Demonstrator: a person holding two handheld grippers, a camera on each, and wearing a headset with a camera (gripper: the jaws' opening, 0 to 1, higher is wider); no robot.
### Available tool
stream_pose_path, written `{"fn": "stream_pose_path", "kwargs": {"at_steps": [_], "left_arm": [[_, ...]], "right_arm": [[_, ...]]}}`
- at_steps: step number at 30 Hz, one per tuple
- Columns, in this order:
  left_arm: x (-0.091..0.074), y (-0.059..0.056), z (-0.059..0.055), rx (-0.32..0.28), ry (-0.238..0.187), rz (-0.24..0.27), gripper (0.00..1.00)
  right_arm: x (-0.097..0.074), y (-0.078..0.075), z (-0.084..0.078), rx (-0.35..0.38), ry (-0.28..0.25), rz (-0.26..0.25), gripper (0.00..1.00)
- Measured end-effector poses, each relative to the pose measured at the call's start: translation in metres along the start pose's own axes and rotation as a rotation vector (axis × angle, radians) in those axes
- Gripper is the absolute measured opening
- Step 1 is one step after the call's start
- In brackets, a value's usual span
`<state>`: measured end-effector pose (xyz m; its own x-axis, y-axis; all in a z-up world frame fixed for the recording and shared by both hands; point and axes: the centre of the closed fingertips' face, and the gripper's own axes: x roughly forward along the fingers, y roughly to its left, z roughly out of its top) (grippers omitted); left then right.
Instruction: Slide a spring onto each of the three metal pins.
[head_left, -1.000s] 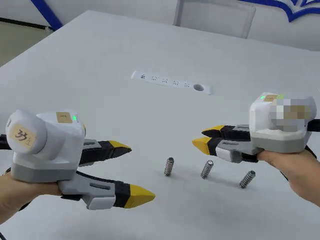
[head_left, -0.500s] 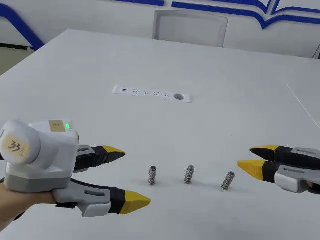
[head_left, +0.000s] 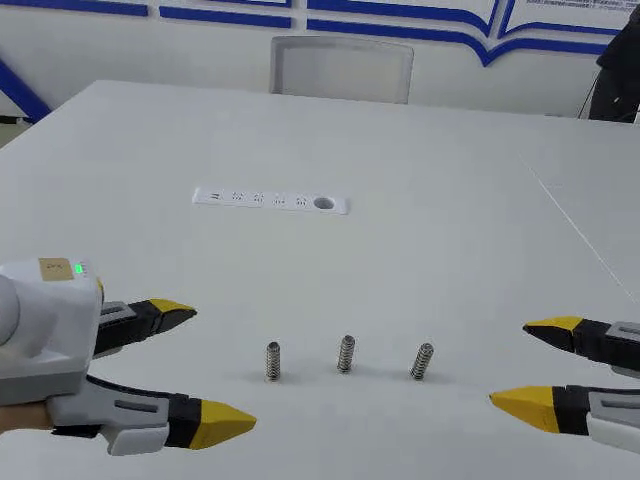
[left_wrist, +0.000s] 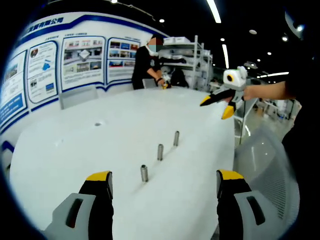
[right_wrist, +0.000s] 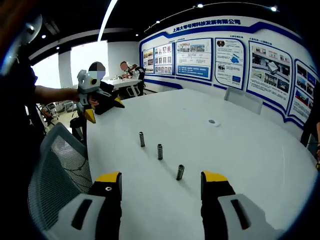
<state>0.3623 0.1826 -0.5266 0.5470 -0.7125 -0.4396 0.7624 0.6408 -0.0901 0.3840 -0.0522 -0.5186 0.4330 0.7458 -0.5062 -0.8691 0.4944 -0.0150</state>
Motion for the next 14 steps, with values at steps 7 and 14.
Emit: {"fn": "stream_pose_path", "kwargs": {"at_steps": [7,14], "left_arm": [[-0.0072,-0.0003,-0.0045,-0.006,0.009,0.009,0.97],[-0.011,0.0003,-0.0003,-0.017,-0.016,0.012,0.99]], "right_arm": [[0.005,0.0036,-0.0025,-0.001,-0.001,0.013,0.82],[0.0054,0.0037,-0.0016,-0.025,0.021,0.027,0.85]]}}
